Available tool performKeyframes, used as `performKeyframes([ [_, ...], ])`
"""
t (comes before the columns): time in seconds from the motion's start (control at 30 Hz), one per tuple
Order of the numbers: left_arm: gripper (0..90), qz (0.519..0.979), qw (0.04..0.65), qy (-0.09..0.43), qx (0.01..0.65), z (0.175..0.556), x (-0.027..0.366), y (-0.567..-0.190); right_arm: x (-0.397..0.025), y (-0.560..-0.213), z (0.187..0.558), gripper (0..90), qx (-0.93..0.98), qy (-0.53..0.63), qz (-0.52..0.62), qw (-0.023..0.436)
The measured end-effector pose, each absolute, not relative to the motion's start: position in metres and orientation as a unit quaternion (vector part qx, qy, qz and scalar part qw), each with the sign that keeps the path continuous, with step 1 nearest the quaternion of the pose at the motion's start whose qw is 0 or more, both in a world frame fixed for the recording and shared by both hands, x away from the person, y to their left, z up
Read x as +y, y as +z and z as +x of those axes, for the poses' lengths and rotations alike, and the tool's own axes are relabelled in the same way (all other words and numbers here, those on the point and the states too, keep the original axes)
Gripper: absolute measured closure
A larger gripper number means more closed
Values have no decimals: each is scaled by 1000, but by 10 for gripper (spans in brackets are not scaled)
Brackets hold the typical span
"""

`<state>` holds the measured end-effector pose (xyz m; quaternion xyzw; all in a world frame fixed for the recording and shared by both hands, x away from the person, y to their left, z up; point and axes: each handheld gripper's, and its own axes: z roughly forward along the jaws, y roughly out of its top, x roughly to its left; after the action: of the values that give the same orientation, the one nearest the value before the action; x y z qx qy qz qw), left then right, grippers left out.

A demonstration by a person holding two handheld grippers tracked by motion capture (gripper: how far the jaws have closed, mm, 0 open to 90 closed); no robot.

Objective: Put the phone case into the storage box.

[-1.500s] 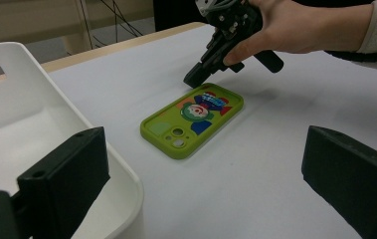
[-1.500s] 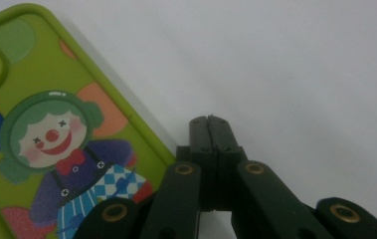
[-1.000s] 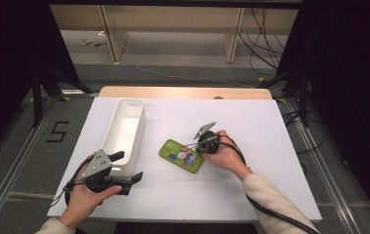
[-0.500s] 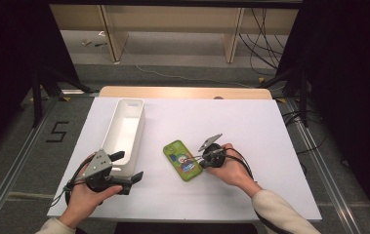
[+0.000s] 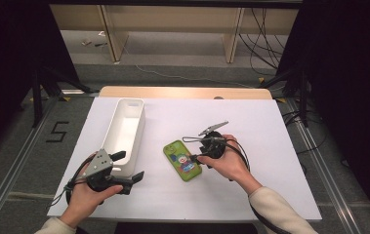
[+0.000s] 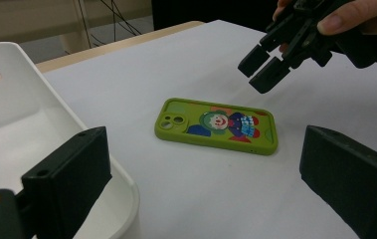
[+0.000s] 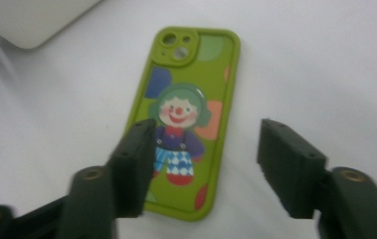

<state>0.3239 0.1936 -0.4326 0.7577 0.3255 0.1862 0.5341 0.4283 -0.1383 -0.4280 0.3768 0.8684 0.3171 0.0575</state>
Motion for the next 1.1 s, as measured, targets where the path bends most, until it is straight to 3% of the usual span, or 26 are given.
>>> performKeyframes([
  [0.23, 51, 756, 535, 186, 327, 324, 193, -433, -133, -426, 425, 191, 875, 307, 367, 68],
  [1.1, 51, 755, 536, 187, 329, 321, 195, -433, -130, -424, 423, 195, 881, 290, 367, 72],
])
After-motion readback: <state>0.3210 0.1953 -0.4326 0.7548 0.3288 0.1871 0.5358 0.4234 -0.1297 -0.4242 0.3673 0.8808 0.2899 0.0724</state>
